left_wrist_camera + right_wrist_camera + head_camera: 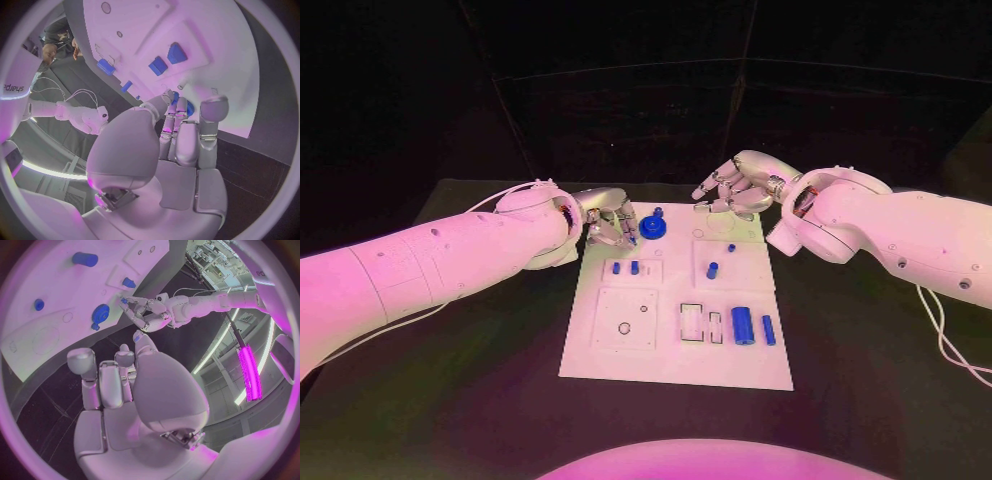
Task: Assemble the parts on the task board
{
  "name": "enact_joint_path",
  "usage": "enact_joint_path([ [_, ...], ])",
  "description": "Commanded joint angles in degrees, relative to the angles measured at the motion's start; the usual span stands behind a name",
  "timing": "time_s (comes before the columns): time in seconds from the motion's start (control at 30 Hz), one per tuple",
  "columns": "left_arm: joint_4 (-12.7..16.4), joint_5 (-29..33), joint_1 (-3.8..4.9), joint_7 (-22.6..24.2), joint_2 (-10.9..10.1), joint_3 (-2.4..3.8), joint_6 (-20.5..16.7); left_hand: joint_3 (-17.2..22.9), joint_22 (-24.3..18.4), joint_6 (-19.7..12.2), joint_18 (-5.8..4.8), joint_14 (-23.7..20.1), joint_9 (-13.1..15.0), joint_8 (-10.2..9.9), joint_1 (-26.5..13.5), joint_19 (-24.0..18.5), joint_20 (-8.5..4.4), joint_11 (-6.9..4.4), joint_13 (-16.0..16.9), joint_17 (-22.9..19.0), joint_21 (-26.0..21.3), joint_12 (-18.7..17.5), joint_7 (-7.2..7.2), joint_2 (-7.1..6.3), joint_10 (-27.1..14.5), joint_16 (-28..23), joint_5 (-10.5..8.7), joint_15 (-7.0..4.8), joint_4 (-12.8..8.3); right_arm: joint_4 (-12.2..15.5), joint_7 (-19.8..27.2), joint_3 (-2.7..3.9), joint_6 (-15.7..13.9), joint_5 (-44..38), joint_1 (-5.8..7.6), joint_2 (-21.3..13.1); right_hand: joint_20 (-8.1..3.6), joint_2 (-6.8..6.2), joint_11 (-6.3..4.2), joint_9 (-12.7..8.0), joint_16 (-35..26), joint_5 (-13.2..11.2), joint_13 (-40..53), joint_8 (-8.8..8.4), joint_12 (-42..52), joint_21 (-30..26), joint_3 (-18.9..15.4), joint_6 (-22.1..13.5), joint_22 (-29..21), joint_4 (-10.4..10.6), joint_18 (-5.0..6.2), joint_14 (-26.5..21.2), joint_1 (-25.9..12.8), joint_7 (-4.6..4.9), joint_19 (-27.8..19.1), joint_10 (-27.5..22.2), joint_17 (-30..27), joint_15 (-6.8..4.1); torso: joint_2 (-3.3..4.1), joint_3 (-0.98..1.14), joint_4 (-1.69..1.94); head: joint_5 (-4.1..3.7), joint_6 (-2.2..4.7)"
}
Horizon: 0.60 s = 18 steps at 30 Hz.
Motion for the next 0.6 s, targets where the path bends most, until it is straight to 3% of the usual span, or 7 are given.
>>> enact_joint_path([
  [0.03, -0.4, 0.0, -0.06, -0.7, 0.3, 0.03, 2.4, 0.4, 0.0, 0.5, -0.85, 0.9, -0.1, -0.2, -0.4, 0.4, 0.02, 0.12, 0.1, 0.0, 0.3, -0.2, -0.03, 0.0, 0.4, 0.0, -0.08, -0.48, 0.1, 0.0, 0.6, 0.03, 0.4, -0.1, 0.07, 0.1, 0.02, 0.41, 0.08, 0.0, -0.2, 0.2, 0.0, 0.17, -0.3, -0.3, 0.3, -0.1, -0.1, 0.0, 0.96, 1.7, -0.3, 0.16, -0.6, -0.3, 0.1, -0.16, 0.02, 0.06, -0.05, 0.07, -0.03],
  [0.6, -1.5, -0.5, -0.28, -1.1, 1.0, 0.02, 2.6, 0.5, 0.0, 0.6, -0.85, 0.9, -0.1, -0.2, -0.5, 0.4, 0.02, 0.12, 0.1, -0.1, 0.3, -0.3, -0.02, -0.03, 0.5, 0.0, -0.07, -0.48, 0.0, -0.1, 0.6, 0.03, 0.5, -0.1, 0.05, 0.2, 0.02, 0.41, 0.08, 0.0, -0.2, 0.2, 0.0, 0.17, -0.3, -0.3, 0.3, -0.1, -0.1, 0.0, 0.96, 1.7, -0.3, 0.16, -0.6, -0.3, 0.1, -0.16, 0.0, 0.03, -0.04, -0.05, -0.23],
])
